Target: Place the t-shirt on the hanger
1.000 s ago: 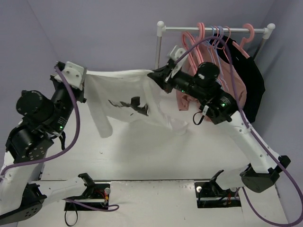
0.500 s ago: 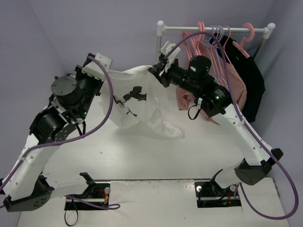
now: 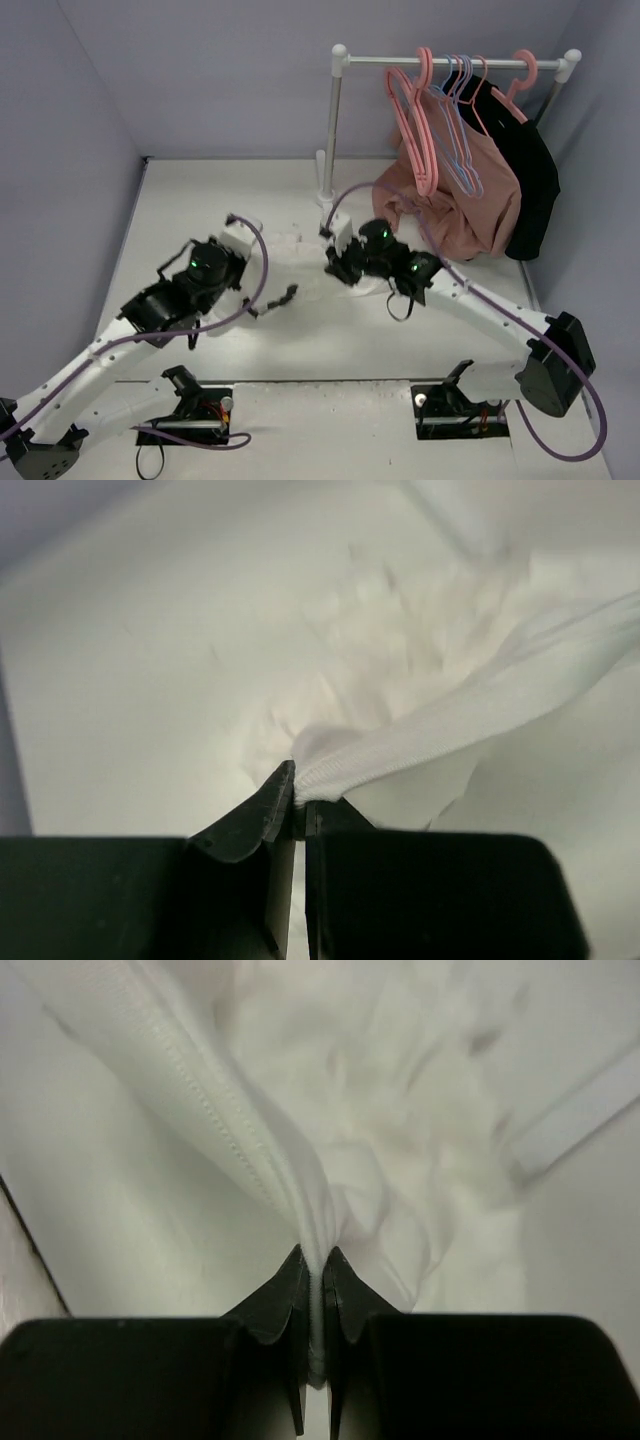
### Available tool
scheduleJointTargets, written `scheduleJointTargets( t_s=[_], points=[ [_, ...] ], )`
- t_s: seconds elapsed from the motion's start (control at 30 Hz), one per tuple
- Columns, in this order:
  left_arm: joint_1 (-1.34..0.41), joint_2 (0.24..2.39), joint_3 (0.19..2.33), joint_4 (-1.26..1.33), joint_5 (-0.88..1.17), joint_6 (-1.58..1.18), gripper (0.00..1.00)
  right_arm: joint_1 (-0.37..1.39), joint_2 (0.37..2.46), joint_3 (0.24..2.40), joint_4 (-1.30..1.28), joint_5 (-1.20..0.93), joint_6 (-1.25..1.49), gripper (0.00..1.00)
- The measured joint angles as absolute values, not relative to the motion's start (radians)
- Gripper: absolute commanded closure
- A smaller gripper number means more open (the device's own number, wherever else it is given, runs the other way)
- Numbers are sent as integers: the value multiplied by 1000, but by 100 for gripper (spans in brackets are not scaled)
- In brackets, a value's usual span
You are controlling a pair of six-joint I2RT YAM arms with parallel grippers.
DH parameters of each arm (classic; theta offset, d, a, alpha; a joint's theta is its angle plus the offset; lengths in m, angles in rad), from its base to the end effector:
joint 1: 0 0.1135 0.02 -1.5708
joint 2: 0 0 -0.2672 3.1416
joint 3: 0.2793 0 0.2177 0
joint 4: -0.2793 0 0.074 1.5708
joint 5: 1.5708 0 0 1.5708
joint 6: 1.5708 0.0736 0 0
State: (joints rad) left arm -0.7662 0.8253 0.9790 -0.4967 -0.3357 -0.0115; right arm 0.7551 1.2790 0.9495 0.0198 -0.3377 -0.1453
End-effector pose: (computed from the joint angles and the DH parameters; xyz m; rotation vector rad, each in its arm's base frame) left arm 0.1404 -0.1014 0.3529 0.4855 1.8362 -0.2082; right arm 0.1997 0.2214 0.3148 -1.0474 1.6198 0.7307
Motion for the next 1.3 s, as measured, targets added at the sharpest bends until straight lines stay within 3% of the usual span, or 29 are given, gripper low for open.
scheduleJointTargets(
  t_s=[0.17, 0.3, 0.47, 0.5, 0.57, 0.6, 0.63, 0.7, 0.77, 0.83, 0.93, 1.07, 1.13, 1.3],
  points=[
    [-772, 832, 828, -598, -334, -158, 100, 779, 1249, 745, 9, -286, -53, 100],
    [-771, 960, 888, -550, -404, -280, 100, 737, 1276, 765, 83, -257, -21, 100],
    [-767, 1146, 857, -418, -479, -391, 100, 706, 1461, 831, 124, -196, 14, 97],
    [-764, 1177, 842, -395, -488, -401, 100, 704, 1507, 843, 126, -181, 18, 81],
    [-760, 1221, 831, -368, -500, -411, 87, 698, 1566, 858, 124, -158, 22, 54],
    [-756, 1236, 830, -359, -504, -412, 75, 697, 1583, 864, 119, -147, 22, 47],
    [-751, 1249, 833, -350, -511, -414, 75, 695, 1586, 871, 109, -138, 14, 40],
    [-738, 1251, 855, -351, -521, -406, 50, 693, 1574, 896, 97, -116, 11, 28],
    [-725, 1243, 893, -363, -526, -388, 38, 693, 1550, 940, 79, -96, -1, 22],
    [-713, 1223, 963, -385, -522, -365, 35, 693, 1506, 1000, 58, -71, -16, 19],
    [-703, 1179, 1101, -424, -511, -320, 34, 693, 1402, 1111, 28, -17, -58, 23],
    [-679, 1129, 1265, -464, -497, -254, 34, 691, 1255, 1254, 18, 99, -134, 44],
    [-653, 1093, 1291, -472, -485, -223, 34, 661, 1194, 1308, 16, 157, -168, 50],
    [-571, 1040, 1243, -505, -445, -194, 34, 471, 1154, 1405, 8, 221, -200, 52]
  ],
)
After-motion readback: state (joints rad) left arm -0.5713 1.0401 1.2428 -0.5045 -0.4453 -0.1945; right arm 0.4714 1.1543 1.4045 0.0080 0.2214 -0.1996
